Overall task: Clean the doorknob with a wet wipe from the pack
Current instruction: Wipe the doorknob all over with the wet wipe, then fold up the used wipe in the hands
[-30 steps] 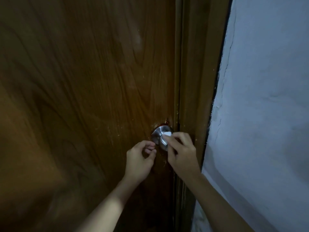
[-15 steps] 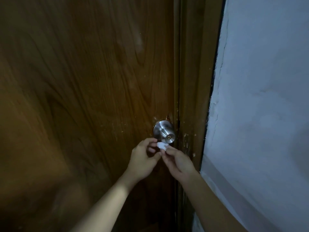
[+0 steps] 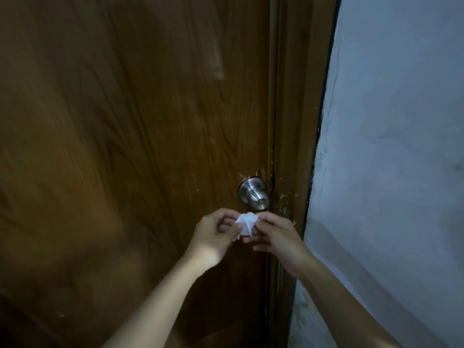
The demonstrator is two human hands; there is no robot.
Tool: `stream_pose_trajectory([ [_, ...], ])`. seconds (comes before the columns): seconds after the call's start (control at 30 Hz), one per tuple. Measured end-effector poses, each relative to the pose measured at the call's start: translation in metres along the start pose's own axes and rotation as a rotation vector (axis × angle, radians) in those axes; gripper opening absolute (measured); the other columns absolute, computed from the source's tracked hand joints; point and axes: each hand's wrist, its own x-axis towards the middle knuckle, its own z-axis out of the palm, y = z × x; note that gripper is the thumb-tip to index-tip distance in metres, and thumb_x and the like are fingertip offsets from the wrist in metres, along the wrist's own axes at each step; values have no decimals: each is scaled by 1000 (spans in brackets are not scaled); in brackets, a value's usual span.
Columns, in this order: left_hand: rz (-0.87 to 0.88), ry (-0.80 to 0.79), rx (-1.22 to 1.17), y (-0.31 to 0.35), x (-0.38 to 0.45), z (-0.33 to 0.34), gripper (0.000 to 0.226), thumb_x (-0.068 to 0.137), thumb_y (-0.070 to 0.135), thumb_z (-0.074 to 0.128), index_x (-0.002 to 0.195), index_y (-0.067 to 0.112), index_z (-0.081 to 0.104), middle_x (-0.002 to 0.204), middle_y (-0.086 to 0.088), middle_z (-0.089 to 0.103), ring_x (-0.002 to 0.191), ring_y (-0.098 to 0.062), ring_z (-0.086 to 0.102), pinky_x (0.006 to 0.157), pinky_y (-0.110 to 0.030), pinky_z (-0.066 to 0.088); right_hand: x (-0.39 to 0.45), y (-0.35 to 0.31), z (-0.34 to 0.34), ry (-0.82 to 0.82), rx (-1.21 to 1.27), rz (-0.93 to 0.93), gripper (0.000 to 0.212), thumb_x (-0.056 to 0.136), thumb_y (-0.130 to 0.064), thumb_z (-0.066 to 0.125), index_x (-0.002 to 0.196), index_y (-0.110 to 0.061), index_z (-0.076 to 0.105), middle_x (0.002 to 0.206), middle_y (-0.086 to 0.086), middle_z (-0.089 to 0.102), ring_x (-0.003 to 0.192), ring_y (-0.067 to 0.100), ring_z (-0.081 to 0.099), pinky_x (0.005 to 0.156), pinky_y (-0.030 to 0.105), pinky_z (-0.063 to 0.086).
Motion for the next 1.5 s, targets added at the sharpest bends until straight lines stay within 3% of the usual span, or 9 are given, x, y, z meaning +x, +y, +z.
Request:
stream_pose_trajectory([
  [0.2, 76, -4, 31, 27, -27, -10, 10, 82, 17, 62, 89, 24, 64, 81, 0, 65, 73, -13, 62, 65, -27, 50, -22, -21, 11, 192, 38, -51, 24, 96, -20, 40, 108, -10, 58, 102, 14, 66, 82, 19, 66, 64, 28, 51],
  [0.33, 156, 15, 109, 43, -59, -20, 11, 84, 19, 60, 93, 23, 65, 88, 5, 65, 85, -8, 60, 73, -23, 50, -56, -31, 24, 145, 141, -112, 40, 85, -39, 56, 114, -11, 57, 106, 14, 65, 94, 27, 66, 75, 35, 55],
  [0.43, 221, -10, 141, 48, -91, -22, 14, 86, 17, 58, 97, 20, 66, 91, 4, 67, 87, -9, 62, 74, -20, 50, -92, -28, 32, 144, 9, -199, 37, 77, -21, 71, 111, -15, 59, 99, 13, 70, 89, 24, 69, 79, 36, 56],
  [0.57, 249, 14, 131, 47, -137, -15, 18, 84, 14, 60, 101, 18, 65, 95, 1, 67, 89, -11, 62, 74, -20, 52, -145, -15, 36, 174, 62, -281, 16, 78, -2, 68, 89, -14, 67, 84, 14, 70, 72, 18, 68, 62, 26, 54],
  [0.7, 207, -58, 60, 43, -182, 6, 21, 82, 9, 61, 99, 20, 65, 96, 1, 67, 90, -11, 64, 77, -24, 55, -202, 2, 29, 236, 22, -265, 15, 80, 1, 65, 78, -14, 67, 77, 8, 66, 59, 8, 62, 52, 20, 49],
  [0.93, 117, -234, -52, 39, -255, 85, 18, 80, 4, 61, 87, 19, 67, 88, -3, 70, 83, -15, 66, 72, -24, 51, -302, 44, -22, 405, -19, -183, 19, 81, 6, 62, 76, -12, 64, 50, -12, 65, 51, 1, 58, 52, 16, 50],
  [1.13, 34, -340, -65, 25, -284, 176, 28, 77, 1, 61, 72, 29, 65, 78, -2, 69, 75, -16, 63, 73, -29, 49, -359, 86, -86, 535, -37, -65, 21, 81, 8, 61, 74, -12, 64, 58, 2, 59, 49, 1, 56, 53, 15, 52],
  [1.3, -37, -461, -8, 4, -302, 271, 18, 74, 8, 65, 72, 26, 66, 76, -6, 68, 69, -15, 60, 71, -29, 48, -400, 133, -157, 628, -66, 59, 22, 79, 8, 62, 72, -13, 65, 68, 15, 48, 53, 15, 47, 50, 16, 52],
  [1.5, -177, -527, 99, -42, -314, 362, 22, 71, 5, 70, 67, 25, 63, 68, -8, 65, 64, -18, 58, 69, -32, 50, -425, 202, -216, 758, -130, 272, 20, 76, 2, 67, 69, -17, 68, 59, 10, 62, 46, 10, 55, 55, 28, 47],
])
